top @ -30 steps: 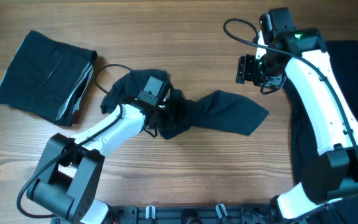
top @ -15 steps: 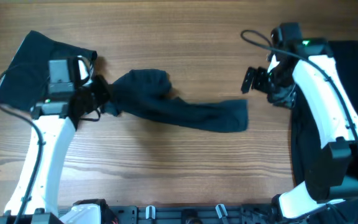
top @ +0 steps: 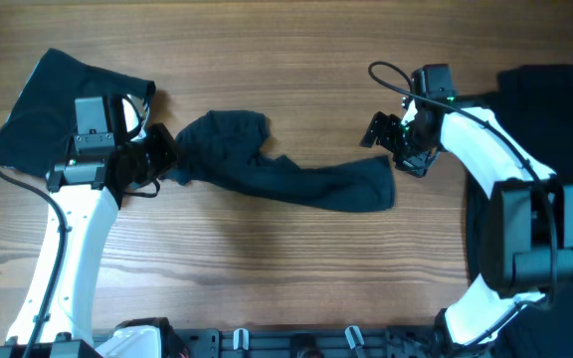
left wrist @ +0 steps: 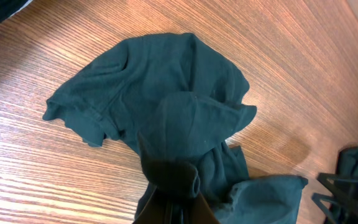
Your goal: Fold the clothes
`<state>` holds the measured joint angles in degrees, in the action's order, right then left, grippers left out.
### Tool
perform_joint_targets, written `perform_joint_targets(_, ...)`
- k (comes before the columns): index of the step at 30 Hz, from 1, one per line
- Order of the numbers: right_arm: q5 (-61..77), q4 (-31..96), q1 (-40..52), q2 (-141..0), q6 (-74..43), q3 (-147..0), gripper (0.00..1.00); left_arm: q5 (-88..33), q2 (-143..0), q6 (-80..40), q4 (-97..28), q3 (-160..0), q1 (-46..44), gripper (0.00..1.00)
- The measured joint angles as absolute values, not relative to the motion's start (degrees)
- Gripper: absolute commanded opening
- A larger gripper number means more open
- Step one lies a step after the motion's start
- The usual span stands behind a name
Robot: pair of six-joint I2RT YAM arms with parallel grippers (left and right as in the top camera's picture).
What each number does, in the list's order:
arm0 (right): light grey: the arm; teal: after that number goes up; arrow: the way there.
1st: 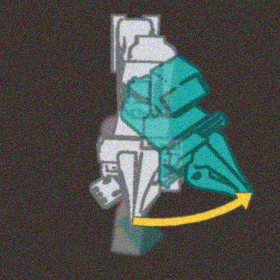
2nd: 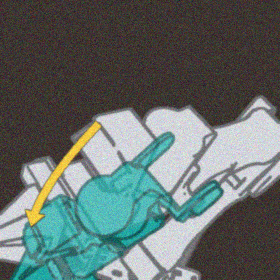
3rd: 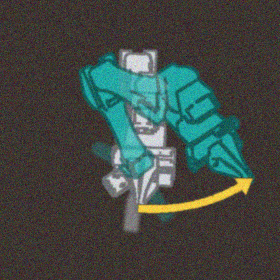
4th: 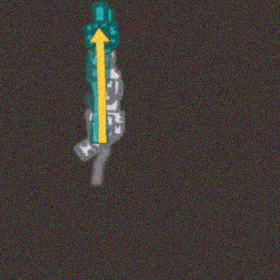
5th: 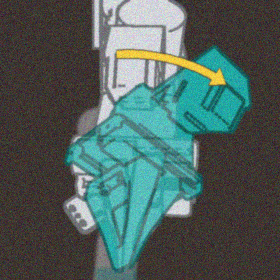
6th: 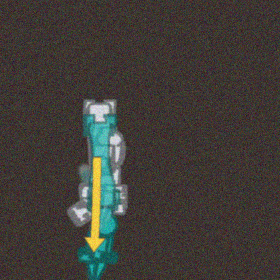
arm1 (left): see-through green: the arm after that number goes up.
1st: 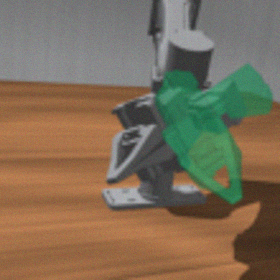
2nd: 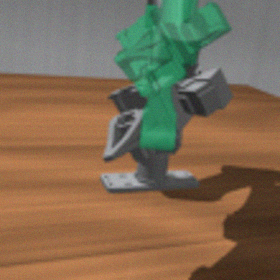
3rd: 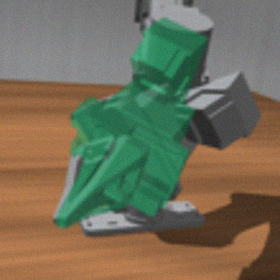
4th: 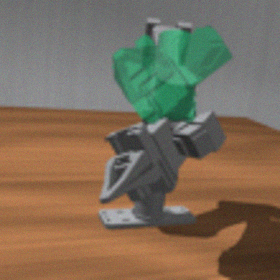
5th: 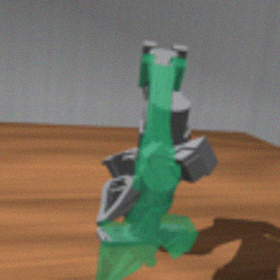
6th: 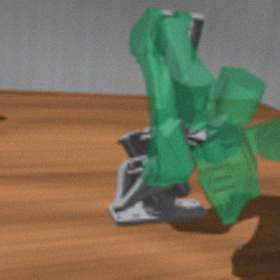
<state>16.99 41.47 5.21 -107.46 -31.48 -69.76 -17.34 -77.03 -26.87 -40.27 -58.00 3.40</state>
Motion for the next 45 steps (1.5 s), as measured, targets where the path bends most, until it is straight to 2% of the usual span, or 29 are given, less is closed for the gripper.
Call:
perform_joint_targets(3,15.2,38.8,5.4,-109.4,-31.7,-69.8,0.80,-17.5,-77.0,-26.9,-40.3,-58.0,3.4,0.04)
perform_joint_targets(7,14.2,38.9,6.3,-110.6,-31.6,-69.8,0.54,-17.5,-77.0,-26.9,-40.3,-58.0,3.4,0.06)
perform_joint_targets(9,12.9,40.0,7.5,-111.2,-31.5,-69.8,0.49,-17.5,-77.0,-26.9,-40.3,-58.0,3.4,0.07)
perform_joint_targets(13,10.4,40.9,8.2,-111.5,-31.5,-69.8,0.06,-17.5,-77.0,-26.9,-40.3,-58.0,3.4,0.09)
perform_joint_targets(15,10.0,41.1,8.2,-111.8,-31.7,-69.8,0.04,-17.5,-77.0,-26.9,-40.3,-58.0,3.4,0.10)
perform_joint_targets(16,10.0,41.1,8.2,-111.8,-31.7,-69.8,0.04,-17.5,-77.0,-26.9,-40.3,-58.0,3.4,0.04)
perform_joint_targets(20,10.0,48.2,7.9,-111.7,-30.0,-72.3,0.04,-19.3,-77.0,-26.9,-36.8,-57.9,3.4,0.04)
perform_joint_targets(22,9.9,54.2,6.2,-110.1,-27.7,-79.8,0.04,-22.5,-77.0,-26.9,-30.5,-58.3,3.4,0.04)
perform_joint_targets(25,8.7,60.4,1.9,-103.6,-24.8,-96.2,0.04,-24.6,-77.1,-26.7,-27.9,-62.3,3.4,0.04)
perform_joint_targets(29,8.0,64.7,-2.3,-93.2,-20.8,-113.3,0.04,-25.8,-77.4,-25.0,-26.5,-78.8,3.4,0.04)
perform_joint_targets(33,7.7,65.4,-3.2,-88.9,-18.0,-122.7,0.05,-26.7,-77.0,-24.2,-26.9,-92.4,3.4,0.04)
perform_joint_targets(37,5.8,68.9,-3.2,-85.6,-16.3,-124.9,0.04,-27.0,-73.9,-24.0,-30.1,-97.1,3.4,0.04)
perform_joint_targets(42,2.3,76.0,-3.2,-87.7,-14.2,-124.9,0.04,-27.8,-73.7,-23.4,-45.9,-97.6,3.4,0.04)
perform_joint_targets(45,2.3,76.3,-3.2,-90.2,-13.3,-124.9,0.04,-27.8,-75.9,-22.3,-46.0,-97.6,3.4,0.04)
